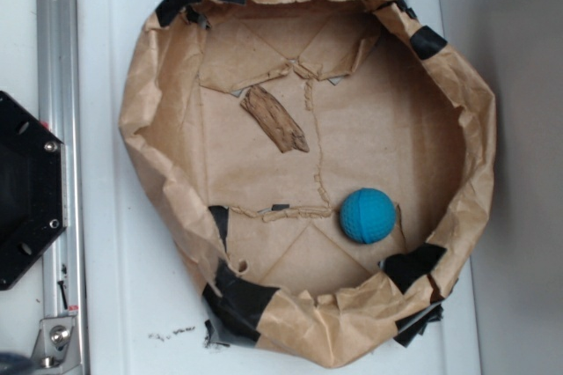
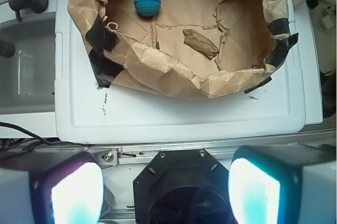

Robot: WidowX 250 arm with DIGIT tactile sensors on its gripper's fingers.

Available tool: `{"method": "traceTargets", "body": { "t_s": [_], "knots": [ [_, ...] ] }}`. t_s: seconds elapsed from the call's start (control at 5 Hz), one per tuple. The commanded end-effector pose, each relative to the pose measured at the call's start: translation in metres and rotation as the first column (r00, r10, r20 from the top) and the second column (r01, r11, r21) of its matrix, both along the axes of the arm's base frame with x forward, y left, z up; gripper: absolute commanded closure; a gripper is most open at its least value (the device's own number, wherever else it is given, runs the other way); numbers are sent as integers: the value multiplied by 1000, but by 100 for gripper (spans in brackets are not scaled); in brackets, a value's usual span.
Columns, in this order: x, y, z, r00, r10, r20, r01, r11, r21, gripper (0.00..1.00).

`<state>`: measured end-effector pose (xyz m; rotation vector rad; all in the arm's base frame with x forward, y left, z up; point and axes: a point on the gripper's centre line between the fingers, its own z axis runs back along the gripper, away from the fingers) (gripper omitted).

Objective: Grab the blue ball.

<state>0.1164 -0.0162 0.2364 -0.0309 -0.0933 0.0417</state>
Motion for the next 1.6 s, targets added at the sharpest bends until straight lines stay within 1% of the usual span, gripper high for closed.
{"method": "traceTargets", "body": {
  "t_s": [0.0,0.2,0.4,0.6,0.8,1.0,1.2,1.4],
  "knots": [
    [0,0,0,1000,0,0,0,1000,0,0],
    [49,33,-36,980,-123,156,107,988,110,0],
    [82,65,-57,980,-103,172,85,990,110,0],
    [119,72,-75,950,-214,225,199,976,91,0],
    [147,55,-98,918,-321,233,315,947,65,0],
    [165,25,-133,877,-434,205,435,899,43,0],
    [179,-19,-163,830,-513,217,527,850,-5,0],
    [187,-45,-177,796,-567,213,578,816,14,0]
  ]
}}
